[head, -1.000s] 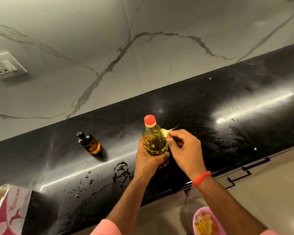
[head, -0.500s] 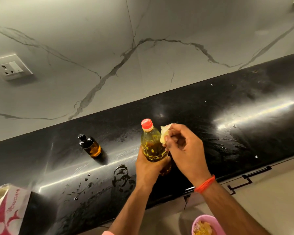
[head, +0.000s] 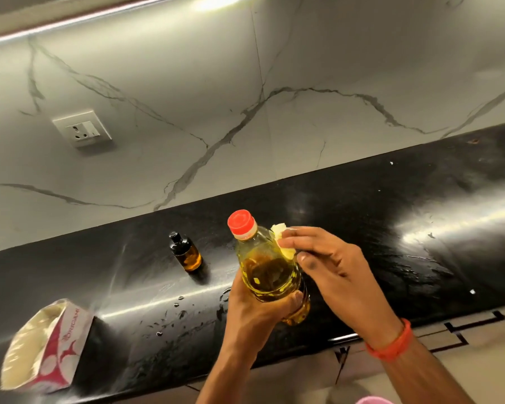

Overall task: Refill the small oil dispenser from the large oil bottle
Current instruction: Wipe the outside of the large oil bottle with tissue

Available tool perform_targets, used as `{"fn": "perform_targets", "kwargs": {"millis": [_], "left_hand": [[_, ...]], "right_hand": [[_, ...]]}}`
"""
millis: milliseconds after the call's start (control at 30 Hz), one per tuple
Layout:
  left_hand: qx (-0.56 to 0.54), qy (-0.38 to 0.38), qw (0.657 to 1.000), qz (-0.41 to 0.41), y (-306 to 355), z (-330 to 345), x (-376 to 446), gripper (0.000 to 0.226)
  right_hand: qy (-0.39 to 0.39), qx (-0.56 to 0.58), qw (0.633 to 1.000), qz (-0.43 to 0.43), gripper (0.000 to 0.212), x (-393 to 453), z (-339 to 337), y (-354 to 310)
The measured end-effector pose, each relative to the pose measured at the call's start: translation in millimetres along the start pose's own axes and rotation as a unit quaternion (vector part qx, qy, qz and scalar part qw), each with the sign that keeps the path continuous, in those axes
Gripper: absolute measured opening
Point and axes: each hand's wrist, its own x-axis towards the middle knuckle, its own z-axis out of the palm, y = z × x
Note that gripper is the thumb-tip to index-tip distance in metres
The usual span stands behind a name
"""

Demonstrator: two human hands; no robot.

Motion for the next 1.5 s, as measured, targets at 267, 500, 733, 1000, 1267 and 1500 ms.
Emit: {"fn": "perform_targets", "kwargs": {"millis": [267,500,733,1000,1267,1500], "left_hand": [[0.019,-0.011,1.000,-0.003,10.4,-10.8,-11.4,0.075],[0.023,-0.008,0.999,0.036,32.8,-16.3,-7.1,0.062],[0.005,0.011,0.999,0.037,44.5,-29.1,-1.0,0.068],[0.002,-0.005,0.999,0.033,47.4,-25.1,-6.4,0.070],[0.032,0.026,0.998,0.045,44.1,-25.7,-1.8,0.052],[0.041,0.051,0.997,0.039,35.9,-36.4,-6.1,0.067]], "right_hand": [[0.026,-0.052,0.992,-0.109,0.025,13.3,17.9,-26.6],[0.057,-0.008,0.998,-0.002,0.018,33.8,22.5,-17.1],[0.117,-0.041,0.991,-0.042,0.024,-6.4,33.9,-23.0],[0.120,-0.186,0.948,-0.230,0.017,25.1,52.3,-61.5],[0.056,-0.264,0.921,-0.282,0.015,18.2,66.1,-56.6],[0.002,-0.387,0.866,-0.316,0.025,49.6,46.6,-76.5]]}}
